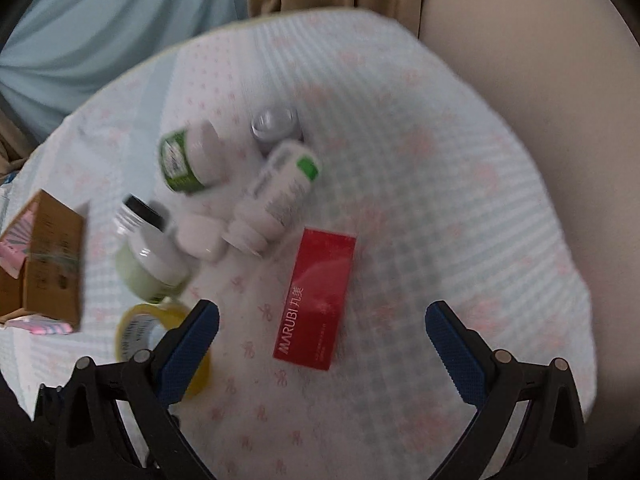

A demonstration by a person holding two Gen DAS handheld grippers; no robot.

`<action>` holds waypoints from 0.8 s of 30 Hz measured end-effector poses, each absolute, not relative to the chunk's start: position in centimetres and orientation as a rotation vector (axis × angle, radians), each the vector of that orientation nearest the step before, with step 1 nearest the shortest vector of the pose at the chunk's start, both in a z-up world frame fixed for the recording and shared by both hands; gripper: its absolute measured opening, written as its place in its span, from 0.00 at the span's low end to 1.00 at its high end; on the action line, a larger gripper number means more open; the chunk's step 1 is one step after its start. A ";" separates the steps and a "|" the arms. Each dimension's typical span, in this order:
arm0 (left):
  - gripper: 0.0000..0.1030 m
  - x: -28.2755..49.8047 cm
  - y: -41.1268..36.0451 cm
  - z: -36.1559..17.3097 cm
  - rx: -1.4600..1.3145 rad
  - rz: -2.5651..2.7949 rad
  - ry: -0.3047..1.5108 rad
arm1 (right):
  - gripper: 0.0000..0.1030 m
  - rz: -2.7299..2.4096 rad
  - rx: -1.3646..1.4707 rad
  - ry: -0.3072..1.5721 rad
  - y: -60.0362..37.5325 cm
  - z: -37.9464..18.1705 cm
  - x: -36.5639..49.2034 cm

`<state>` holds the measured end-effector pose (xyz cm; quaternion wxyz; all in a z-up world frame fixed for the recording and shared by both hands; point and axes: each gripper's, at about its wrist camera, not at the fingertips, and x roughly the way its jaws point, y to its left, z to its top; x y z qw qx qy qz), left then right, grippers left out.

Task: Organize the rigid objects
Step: 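Grasp the yellow tape roll with the left tool while the right tool grasps the red MARUBI box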

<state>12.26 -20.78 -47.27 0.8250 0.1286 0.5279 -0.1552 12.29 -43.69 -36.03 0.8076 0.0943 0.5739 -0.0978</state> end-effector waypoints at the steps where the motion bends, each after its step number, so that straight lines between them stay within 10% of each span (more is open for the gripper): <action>1: 1.00 12.6 -21.0 -48.1 0.284 -0.322 1.132 | 0.95 -0.205 0.208 1.237 -43.7 -36.9 12.6; 24: 0.96 18.2 -22.3 -50.4 0.233 -0.333 1.225 | 0.39 -0.299 0.264 1.383 -43.2 -43.1 16.6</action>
